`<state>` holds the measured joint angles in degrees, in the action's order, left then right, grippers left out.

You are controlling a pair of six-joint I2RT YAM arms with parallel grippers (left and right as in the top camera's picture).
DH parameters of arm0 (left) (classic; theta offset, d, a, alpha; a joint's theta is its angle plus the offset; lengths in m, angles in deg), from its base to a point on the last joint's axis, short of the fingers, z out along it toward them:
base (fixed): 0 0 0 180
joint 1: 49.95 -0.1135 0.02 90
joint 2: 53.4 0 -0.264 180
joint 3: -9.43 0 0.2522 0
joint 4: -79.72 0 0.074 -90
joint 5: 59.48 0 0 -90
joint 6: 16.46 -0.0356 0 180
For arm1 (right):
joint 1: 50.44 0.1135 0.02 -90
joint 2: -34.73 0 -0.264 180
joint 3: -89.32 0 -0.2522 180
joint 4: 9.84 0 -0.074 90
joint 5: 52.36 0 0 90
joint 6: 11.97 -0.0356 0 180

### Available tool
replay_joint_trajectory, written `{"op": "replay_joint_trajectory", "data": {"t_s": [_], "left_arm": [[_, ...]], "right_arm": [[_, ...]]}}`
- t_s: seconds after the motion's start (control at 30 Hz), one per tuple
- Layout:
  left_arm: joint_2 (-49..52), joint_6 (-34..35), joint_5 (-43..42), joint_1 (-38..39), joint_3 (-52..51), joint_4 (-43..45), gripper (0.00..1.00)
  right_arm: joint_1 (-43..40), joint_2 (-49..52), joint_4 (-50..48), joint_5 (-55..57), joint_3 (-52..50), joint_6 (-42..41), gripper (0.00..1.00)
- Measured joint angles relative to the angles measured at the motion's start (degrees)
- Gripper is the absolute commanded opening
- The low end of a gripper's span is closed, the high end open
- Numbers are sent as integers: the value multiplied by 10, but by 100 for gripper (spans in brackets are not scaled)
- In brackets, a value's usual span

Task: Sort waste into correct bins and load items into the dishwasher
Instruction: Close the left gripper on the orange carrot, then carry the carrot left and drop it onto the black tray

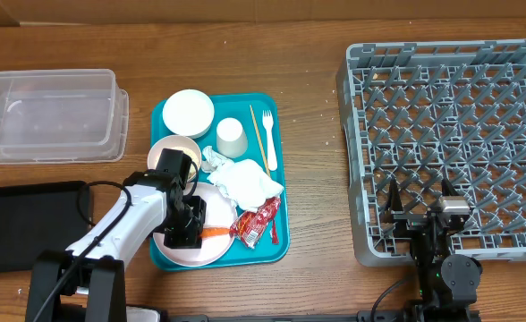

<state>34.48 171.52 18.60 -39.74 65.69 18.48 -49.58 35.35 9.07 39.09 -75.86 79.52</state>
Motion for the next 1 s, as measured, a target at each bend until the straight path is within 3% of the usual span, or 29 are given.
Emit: {"op": "replay_joint_trajectory", "data": {"t_s": [0.17,0.57,0.8,0.93,1.0], "left_arm": [[1,0,0,0,0,-2,52],[1,-5,0,0,0,-3,38],[3,-38,0,0,0,-4,37],[3,-82,-1,0,1,-5,23],[3,-105,0,0,3,-8,21]], "right_arm": [[0,0,0,0,0,0,100],[0,0,0,0,0,0,100],[0,0,0,0,0,0,100],[0,0,0,0,0,0,100],[0,0,0,0,0,0,100]]}}
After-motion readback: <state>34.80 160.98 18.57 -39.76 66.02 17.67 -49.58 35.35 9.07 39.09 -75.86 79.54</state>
